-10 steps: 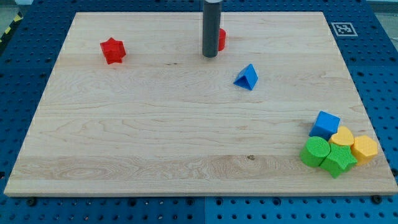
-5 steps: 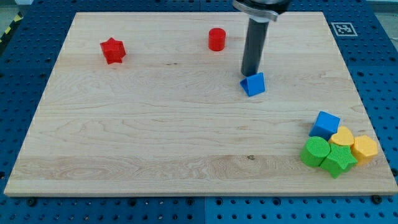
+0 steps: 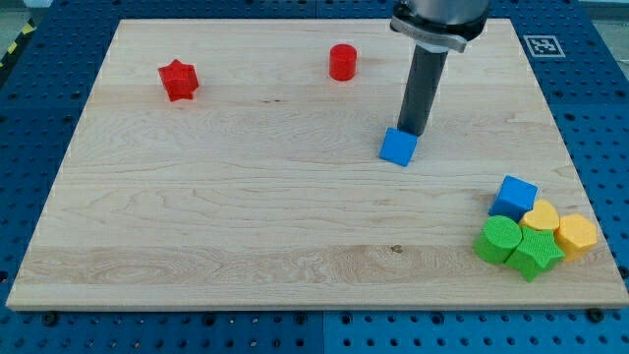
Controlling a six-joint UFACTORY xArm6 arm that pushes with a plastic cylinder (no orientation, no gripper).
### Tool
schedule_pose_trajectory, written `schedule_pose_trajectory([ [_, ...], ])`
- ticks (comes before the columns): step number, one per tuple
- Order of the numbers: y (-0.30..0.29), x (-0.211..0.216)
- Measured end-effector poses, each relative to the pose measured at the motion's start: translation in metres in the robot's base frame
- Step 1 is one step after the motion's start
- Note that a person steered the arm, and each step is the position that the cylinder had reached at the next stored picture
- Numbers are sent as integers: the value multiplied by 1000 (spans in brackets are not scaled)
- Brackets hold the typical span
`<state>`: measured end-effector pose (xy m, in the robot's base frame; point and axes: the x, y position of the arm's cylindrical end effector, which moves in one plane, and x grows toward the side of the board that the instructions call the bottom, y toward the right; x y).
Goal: Move the blue triangle closer to the group of block
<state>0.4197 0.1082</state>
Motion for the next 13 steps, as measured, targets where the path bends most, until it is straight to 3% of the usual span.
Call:
schedule_pose_trajectory([
  [4, -59, 14],
  [8, -35, 45],
  [13, -67, 60],
])
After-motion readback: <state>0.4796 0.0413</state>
